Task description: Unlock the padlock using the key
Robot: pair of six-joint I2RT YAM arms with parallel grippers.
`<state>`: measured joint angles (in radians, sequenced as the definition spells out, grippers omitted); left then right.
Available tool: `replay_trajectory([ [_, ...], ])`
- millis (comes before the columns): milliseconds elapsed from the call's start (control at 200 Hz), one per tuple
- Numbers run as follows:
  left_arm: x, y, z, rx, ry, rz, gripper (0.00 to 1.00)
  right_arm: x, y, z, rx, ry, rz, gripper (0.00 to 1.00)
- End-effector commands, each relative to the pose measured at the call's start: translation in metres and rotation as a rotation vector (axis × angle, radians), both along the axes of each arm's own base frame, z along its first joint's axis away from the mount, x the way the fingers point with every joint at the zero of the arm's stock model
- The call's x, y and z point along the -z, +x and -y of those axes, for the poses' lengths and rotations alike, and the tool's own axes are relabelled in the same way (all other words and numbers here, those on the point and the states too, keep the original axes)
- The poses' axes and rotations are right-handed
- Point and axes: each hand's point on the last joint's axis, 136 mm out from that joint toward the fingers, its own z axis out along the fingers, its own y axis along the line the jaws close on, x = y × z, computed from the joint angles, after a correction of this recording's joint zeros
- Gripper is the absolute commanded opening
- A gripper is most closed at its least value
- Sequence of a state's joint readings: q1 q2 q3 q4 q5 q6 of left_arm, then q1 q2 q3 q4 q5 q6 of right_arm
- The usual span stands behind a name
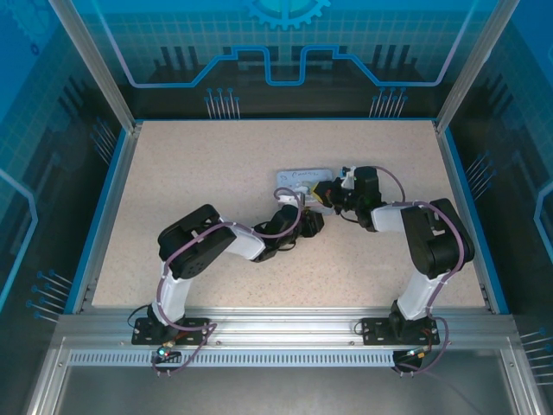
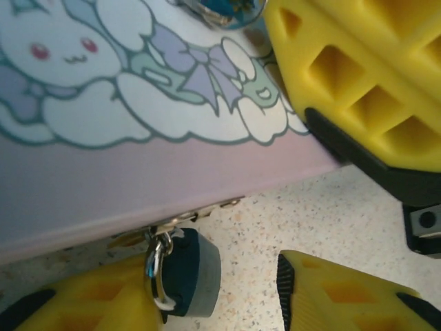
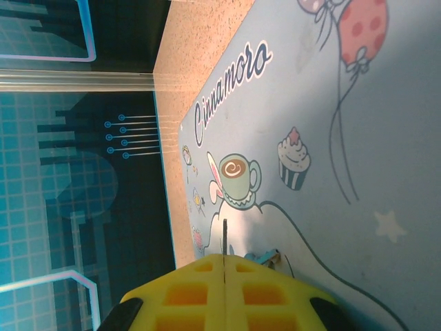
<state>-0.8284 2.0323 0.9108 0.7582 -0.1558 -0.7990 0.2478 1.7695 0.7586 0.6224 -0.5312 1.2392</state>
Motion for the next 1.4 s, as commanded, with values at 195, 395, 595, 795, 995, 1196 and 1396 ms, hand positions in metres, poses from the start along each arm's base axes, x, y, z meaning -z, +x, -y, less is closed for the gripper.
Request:
replay_trajectory([
  [195, 0.001, 0.008, -0.001, -0.071, -0.088, -0.052, 0.46, 0.016, -0.001, 0.007, 0.015, -0.005, -0.031, 0.00],
  [395, 0.020, 0.007, -0.010, -0.143, -0.024, -0.106, 0.45, 0.017, -0.001, 0.007, 0.016, -0.005, -0.033, 0.00],
  [595, 0.026, 0.003, -0.010, -0.186, 0.019, -0.116, 0.43, 0.018, -0.002, 0.008, 0.017, -0.007, -0.037, 0.00],
  [795, 0.032, -0.004, -0.018, -0.260, 0.130, -0.122, 0.38, 0.018, -0.002, 0.008, 0.018, -0.006, -0.037, 0.00],
  [995, 0.036, -0.004, -0.022, -0.280, 0.172, -0.130, 0.37, 0.020, -0.004, 0.008, 0.018, -0.007, -0.041, 0.00],
  [1196, 0.040, -0.001, -0.022, -0.290, 0.180, -0.128, 0.34, 0.024, -0.005, 0.009, 0.020, -0.008, -0.049, 0.00],
  [1396, 0.036, 0.007, -0.018, -0.281, 0.173, -0.102, 0.21, 0.026, -0.005, 0.010, 0.019, -0.008, -0.054, 0.00],
])
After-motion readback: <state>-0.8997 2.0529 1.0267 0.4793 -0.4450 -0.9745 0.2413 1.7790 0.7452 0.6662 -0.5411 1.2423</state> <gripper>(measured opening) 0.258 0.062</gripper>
